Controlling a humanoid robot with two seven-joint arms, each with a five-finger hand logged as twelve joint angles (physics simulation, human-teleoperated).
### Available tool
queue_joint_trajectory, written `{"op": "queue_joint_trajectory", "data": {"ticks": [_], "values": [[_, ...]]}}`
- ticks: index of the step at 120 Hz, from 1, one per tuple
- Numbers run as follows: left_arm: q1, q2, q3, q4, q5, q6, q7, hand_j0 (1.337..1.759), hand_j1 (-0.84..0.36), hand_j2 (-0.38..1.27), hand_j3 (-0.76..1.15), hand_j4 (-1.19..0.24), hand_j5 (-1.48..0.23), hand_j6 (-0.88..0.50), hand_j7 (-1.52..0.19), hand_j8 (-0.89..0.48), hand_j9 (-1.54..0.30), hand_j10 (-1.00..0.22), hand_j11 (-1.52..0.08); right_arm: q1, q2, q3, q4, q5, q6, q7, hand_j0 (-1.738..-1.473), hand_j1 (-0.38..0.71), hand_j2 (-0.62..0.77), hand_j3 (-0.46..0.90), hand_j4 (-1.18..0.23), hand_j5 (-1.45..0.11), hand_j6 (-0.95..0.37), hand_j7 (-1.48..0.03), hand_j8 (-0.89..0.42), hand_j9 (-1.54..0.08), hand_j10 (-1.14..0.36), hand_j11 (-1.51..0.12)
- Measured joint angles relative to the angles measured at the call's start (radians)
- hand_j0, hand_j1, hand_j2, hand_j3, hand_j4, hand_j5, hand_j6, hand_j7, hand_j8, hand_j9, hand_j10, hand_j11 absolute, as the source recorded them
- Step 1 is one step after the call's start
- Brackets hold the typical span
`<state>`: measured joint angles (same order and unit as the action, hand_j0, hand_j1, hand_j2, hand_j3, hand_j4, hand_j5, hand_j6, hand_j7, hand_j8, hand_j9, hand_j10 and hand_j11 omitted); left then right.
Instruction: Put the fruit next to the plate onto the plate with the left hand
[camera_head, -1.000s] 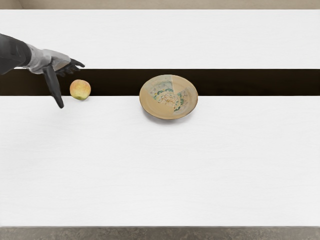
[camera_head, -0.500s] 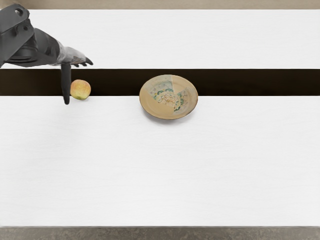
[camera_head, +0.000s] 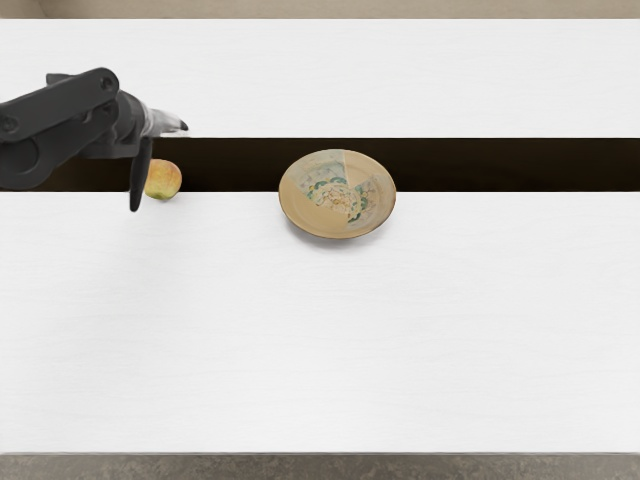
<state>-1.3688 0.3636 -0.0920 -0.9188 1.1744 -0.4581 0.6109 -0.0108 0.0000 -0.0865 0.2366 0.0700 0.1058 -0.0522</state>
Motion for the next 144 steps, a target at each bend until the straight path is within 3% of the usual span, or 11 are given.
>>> {"op": "queue_joint_trajectory", "data": {"ticks": [53, 144], "values": [[0.034, -0.032, 0.13, 0.018, 0.001, 0.259, 0.0, 1.658, 0.32, 0.01, 0.0, -0.03, -0.03, -0.03, -0.03, -0.03, -0.03, -0.03, -0.03, -0.006, 0.0, -0.003, 0.0, 0.0, 0.0, 0.0, -1.658, -0.33, 0.0, 0.0, -0.01, -0.02, -0.01, -0.02, -0.01, -0.02, -0.01, -0.02], [0.091, -0.09, 0.23, 0.081, -0.001, 0.425, 0.0, 1.658, 0.06, 0.05, 0.0, -0.24, -0.31, -0.25, -0.31, -0.25, -0.31, -0.24, -0.31, -0.008, 0.0, -0.004, 0.0, 0.0, 0.0, 0.0, -1.658, -0.33, 0.0, 0.0, -0.01, -0.02, -0.01, -0.02, -0.01, -0.02, -0.01, -0.02]]}}
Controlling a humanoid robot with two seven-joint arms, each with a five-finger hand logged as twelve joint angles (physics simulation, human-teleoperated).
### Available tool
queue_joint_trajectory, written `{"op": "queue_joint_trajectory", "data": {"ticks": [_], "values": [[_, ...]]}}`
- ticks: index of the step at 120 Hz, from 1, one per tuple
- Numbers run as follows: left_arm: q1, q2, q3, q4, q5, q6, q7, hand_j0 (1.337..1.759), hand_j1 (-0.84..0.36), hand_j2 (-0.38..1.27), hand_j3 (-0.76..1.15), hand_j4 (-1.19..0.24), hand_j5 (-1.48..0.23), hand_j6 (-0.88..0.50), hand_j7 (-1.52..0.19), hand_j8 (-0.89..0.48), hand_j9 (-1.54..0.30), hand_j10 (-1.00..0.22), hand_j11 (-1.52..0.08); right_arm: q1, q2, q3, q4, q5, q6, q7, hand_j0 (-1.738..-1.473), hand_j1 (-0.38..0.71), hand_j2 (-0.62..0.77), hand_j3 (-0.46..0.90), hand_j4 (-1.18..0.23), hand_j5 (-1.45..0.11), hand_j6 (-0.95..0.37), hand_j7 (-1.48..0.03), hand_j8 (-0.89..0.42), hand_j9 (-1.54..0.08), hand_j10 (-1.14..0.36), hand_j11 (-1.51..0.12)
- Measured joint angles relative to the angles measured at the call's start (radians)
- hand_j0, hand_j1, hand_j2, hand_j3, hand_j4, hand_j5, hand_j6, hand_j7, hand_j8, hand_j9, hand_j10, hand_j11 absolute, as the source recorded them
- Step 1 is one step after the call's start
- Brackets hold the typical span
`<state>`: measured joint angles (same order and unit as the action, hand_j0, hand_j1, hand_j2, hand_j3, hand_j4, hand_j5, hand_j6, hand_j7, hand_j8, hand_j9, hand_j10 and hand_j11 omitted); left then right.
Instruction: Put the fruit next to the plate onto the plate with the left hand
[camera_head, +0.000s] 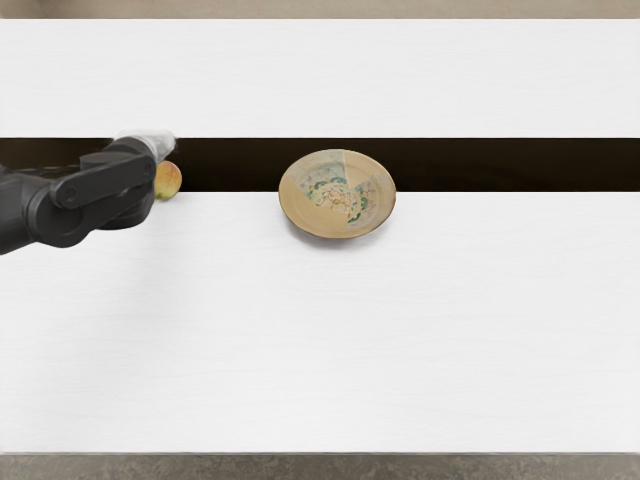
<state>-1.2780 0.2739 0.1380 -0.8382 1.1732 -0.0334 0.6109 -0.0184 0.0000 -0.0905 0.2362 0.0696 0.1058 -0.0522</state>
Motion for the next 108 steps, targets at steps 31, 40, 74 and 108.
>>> {"op": "queue_joint_trajectory", "data": {"ticks": [31, 40, 74, 108], "values": [[0.002, -0.001, 0.052, 0.036, -0.002, 0.088, -0.006, 1.658, 0.01, 0.06, 0.0, -0.29, -0.37, -0.29, -0.37, -0.29, -0.37, -0.28, -0.37, 0.0, 0.0, 0.0, 0.0, 0.0, 0.0, 0.0, -1.658, -0.33, 0.0, 0.0, -0.01, -0.02, -0.01, -0.02, -0.01, -0.02, -0.01, -0.02], [0.003, -0.002, 0.056, 0.039, -0.005, 0.102, -0.01, 1.658, 0.0, 0.06, 0.0, -0.29, -0.38, -0.29, -0.38, -0.29, -0.38, -0.29, -0.38, 0.0, 0.0, 0.0, 0.0, 0.0, 0.0, 0.0, -1.658, -0.33, 0.0, 0.0, -0.01, -0.02, -0.01, -0.02, -0.01, -0.02, -0.01, -0.02], [0.011, -0.059, 0.064, 0.04, -0.012, 0.114, -0.014, 1.658, -0.01, 0.06, 0.0, -0.3, -0.39, -0.3, -0.39, -0.3, -0.39, -0.3, -0.39, 0.0, 0.0, 0.0, 0.0, 0.0, 0.0, 0.0, -1.658, -0.33, 0.0, 0.0, -0.01, -0.02, -0.01, -0.02, -0.01, -0.02, -0.01, -0.02], [0.031, -0.064, 0.077, 0.087, -0.001, 0.142, -0.041, 1.658, -0.02, 0.06, 0.0, -0.31, -0.4, -0.31, -0.4, -0.31, -0.4, -0.31, -0.4, 0.0, 0.0, 0.0, 0.0, 0.0, 0.0, 0.0, -1.658, -0.33, 0.0, 0.0, -0.01, -0.02, -0.01, -0.02, -0.01, -0.02, -0.01, -0.02]]}}
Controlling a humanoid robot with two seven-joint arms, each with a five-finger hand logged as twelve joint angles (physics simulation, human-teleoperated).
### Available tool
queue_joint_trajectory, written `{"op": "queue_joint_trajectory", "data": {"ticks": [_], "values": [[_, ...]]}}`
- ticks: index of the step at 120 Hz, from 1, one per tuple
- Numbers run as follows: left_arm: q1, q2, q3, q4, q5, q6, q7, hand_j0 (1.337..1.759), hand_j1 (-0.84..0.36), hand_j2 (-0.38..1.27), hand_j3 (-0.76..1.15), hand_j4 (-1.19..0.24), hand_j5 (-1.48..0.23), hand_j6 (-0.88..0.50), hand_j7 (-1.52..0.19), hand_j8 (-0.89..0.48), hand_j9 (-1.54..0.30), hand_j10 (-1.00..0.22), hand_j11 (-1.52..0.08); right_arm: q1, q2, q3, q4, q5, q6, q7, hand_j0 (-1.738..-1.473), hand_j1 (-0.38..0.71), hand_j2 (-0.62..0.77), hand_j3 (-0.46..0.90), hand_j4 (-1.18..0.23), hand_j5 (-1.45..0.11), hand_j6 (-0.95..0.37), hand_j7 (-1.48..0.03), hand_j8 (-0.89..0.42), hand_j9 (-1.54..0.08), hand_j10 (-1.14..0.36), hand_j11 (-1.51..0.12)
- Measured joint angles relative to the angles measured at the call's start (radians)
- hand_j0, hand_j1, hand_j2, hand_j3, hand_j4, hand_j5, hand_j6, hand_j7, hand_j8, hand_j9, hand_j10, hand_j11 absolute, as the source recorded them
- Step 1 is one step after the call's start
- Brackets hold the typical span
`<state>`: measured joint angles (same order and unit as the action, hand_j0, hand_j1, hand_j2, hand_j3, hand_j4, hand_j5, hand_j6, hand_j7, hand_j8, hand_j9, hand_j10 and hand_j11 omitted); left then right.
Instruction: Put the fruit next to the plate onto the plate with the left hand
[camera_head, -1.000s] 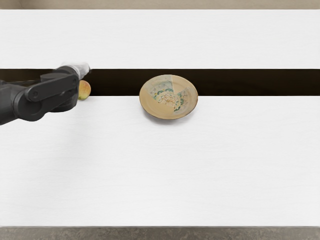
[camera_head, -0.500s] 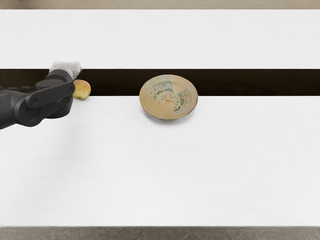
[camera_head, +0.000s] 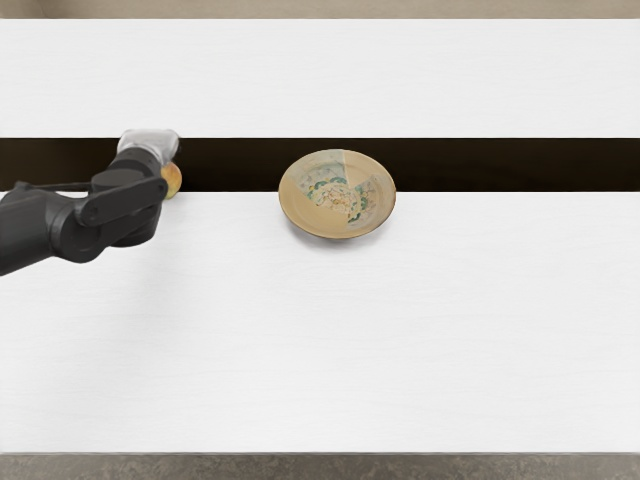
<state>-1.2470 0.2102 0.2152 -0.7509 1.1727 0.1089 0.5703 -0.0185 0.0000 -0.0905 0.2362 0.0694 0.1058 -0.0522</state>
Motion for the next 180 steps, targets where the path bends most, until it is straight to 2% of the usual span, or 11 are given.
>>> {"op": "queue_joint_trajectory", "data": {"ticks": [28, 52, 111, 131, 180], "values": [[0.001, -0.053, 0.004, 0.032, -0.004, 0.022, -0.02, 1.658, -0.02, 0.06, 0.0, -0.31, -0.4, -0.31, -0.4, -0.31, -0.4, -0.31, -0.4, 0.0, 0.0, 0.0, 0.0, 0.0, 0.0, 0.0, -1.658, -0.33, 0.0, 0.0, -0.01, -0.02, -0.01, -0.02, -0.01, -0.02, -0.01, -0.02], [0.007, -0.055, 0.016, 0.054, -0.008, 0.025, -0.025, 1.658, -0.03, 0.07, 0.0, -0.32, -0.41, -0.32, -0.41, -0.32, -0.41, -0.32, -0.41, 0.0, 0.0, 0.0, 0.0, 0.0, 0.0, 0.0, -1.658, -0.33, 0.0, 0.0, -0.01, -0.02, -0.01, -0.02, -0.01, -0.02, -0.01, -0.02], [0.031, -0.054, 0.033, 0.082, -0.013, 0.026, -0.025, 1.658, -0.2, 0.1, 0.0, -0.46, -0.6, -0.46, -0.6, -0.46, -0.6, -0.46, -0.6, 0.0, 0.0, 0.0, 0.0, 0.0, 0.0, 0.0, -1.658, -0.33, 0.0, 0.0, -0.01, -0.02, -0.01, -0.02, -0.01, -0.02, -0.01, -0.02], [0.04, -0.055, 0.033, 0.096, -0.012, 0.025, -0.026, 1.657, -0.23, 0.1, 0.0, -0.49, -0.64, -0.42, -0.65, -0.44, -0.65, -0.49, -0.65, 0.0, 0.0, 0.0, 0.0, 0.0, 0.0, 0.0, -1.658, -0.33, 0.0, 0.0, -0.01, -0.02, -0.01, -0.02, -0.01, -0.02, -0.01, -0.02], [0.024, -0.055, 0.037, 0.102, -0.046, 0.018, -0.024, 1.653, -0.28, 0.11, 0.0, -0.36, -0.82, -0.28, -0.82, -0.32, -0.8, -0.58, -0.8, 0.0, 0.0, 0.0, 0.0, 0.0, 0.0, 0.0, -1.658, -0.33, 0.0, 0.0, -0.01, -0.02, -0.01, -0.02, -0.01, -0.02, -0.01, -0.02]]}}
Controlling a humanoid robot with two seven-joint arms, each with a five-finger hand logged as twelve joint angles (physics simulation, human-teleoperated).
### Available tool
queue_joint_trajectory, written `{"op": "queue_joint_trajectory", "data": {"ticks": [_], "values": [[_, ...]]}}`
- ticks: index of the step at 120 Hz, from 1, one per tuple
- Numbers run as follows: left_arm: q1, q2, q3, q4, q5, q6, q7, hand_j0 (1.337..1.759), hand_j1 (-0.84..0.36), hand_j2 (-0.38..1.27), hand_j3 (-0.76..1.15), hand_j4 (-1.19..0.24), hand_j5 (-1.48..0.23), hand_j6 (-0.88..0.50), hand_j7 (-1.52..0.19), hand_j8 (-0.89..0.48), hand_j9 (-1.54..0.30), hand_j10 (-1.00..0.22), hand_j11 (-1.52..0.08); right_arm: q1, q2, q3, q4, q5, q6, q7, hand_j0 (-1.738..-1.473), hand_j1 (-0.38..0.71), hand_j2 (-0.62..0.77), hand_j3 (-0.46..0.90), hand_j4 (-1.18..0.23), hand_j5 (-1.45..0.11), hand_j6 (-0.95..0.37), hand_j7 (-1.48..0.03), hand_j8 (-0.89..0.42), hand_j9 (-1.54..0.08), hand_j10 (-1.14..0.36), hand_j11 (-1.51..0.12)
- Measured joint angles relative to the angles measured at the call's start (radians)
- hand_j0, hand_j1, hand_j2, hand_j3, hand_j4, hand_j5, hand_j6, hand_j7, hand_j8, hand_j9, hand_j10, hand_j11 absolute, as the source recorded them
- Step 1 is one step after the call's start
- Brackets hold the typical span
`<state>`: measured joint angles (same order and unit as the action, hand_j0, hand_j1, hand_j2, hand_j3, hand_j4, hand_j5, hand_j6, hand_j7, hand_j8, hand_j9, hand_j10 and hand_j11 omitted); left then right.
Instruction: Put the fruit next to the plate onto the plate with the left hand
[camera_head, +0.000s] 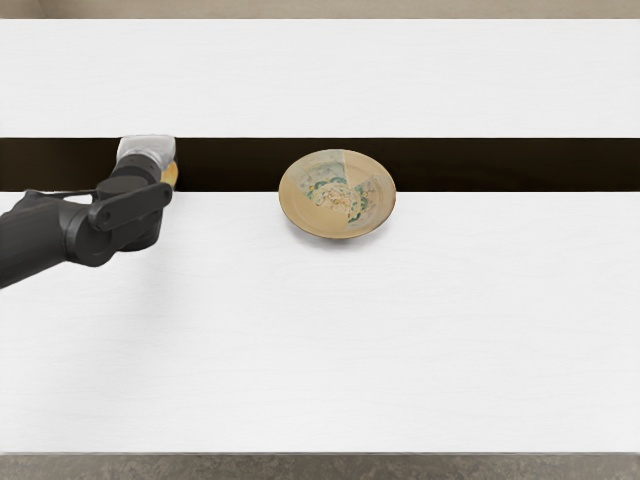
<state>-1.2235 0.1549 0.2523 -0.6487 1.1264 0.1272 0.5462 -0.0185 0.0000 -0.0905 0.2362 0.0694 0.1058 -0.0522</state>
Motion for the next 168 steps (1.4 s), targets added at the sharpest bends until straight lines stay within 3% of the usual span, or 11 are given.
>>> {"op": "queue_joint_trajectory", "data": {"ticks": [24, 38, 62, 83, 103, 125, 168], "values": [[-0.063, -0.007, -0.004, -0.002, -0.085, -0.003, -0.002, 1.654, -0.27, 0.16, 0.0, -0.38, -0.84, -0.3, -0.84, -0.32, -0.84, -0.61, -0.83, 0.0, 0.0, 0.0, 0.0, 0.0, 0.0, 0.0, -1.658, -0.33, 0.0, 0.0, -0.01, -0.02, -0.01, -0.02, -0.01, -0.02, -0.01, -0.02], [-0.123, -0.075, -0.007, -0.008, -0.094, -0.013, 0.003, 1.654, -0.25, 0.2, 0.0, -0.39, -0.85, -0.33, -0.85, -0.36, -0.84, -0.61, -0.83, 0.0, 0.0, 0.0, 0.0, 0.0, 0.0, 0.0, -1.658, -0.33, 0.0, 0.0, -0.01, -0.02, -0.01, -0.02, -0.01, -0.02, -0.01, -0.02], [-0.199, -0.087, -0.012, -0.062, -0.107, -0.063, 0.009, 1.655, -0.26, 0.25, 0.0, -0.4, -0.86, -0.33, -0.84, -0.37, -0.84, -0.62, -0.83, 0.0, 0.0, 0.0, 0.0, 0.0, 0.0, 0.0, -1.658, -0.33, 0.0, 0.0, -0.01, -0.02, -0.01, -0.02, -0.01, -0.02, -0.01, -0.02], [-0.272, -0.063, -0.012, -0.233, -0.119, -0.088, 0.021, 1.655, -0.27, 0.25, 0.0, -0.39, -0.85, -0.34, -0.84, -0.37, -0.83, -0.62, -0.83, 0.0, 0.0, 0.0, 0.0, 0.0, 0.0, 0.0, -1.658, -0.33, 0.0, 0.0, -0.01, -0.02, -0.01, -0.02, -0.01, -0.02, -0.01, -0.02], [-0.317, -0.064, -0.014, -0.375, -0.125, -0.098, 0.045, 1.657, -0.29, 0.41, 0.0, -0.44, -0.85, -0.36, -0.84, -0.39, -0.83, -0.62, -0.82, 0.0, 0.0, 0.0, 0.0, 0.0, 0.0, 0.0, -1.658, -0.33, 0.0, 0.0, -0.01, -0.02, -0.01, -0.02, -0.01, -0.02, -0.01, -0.02], [-0.326, -0.084, -0.02, -0.433, -0.124, -0.104, 0.061, 1.658, -0.3, 0.48, 0.0, -0.5, -0.85, -0.38, -0.84, -0.41, -0.82, -0.63, -0.82, 0.0, 0.0, 0.0, 0.0, 0.0, 0.0, 0.0, -1.658, -0.33, 0.0, 0.0, -0.01, -0.02, -0.01, -0.02, -0.01, -0.02, -0.01, -0.02], [-0.305, -0.107, -0.017, -0.442, -0.121, -0.107, 0.065, 1.656, -0.24, 0.35, 0.0, -0.53, -0.84, -0.41, -0.84, -0.44, -0.83, -0.62, -0.83, 0.0, 0.0, 0.0, 0.0, 0.0, 0.0, 0.0, -1.658, -0.33, 0.0, 0.0, -0.01, -0.02, -0.01, -0.02, -0.01, -0.02, -0.01, -0.02]]}}
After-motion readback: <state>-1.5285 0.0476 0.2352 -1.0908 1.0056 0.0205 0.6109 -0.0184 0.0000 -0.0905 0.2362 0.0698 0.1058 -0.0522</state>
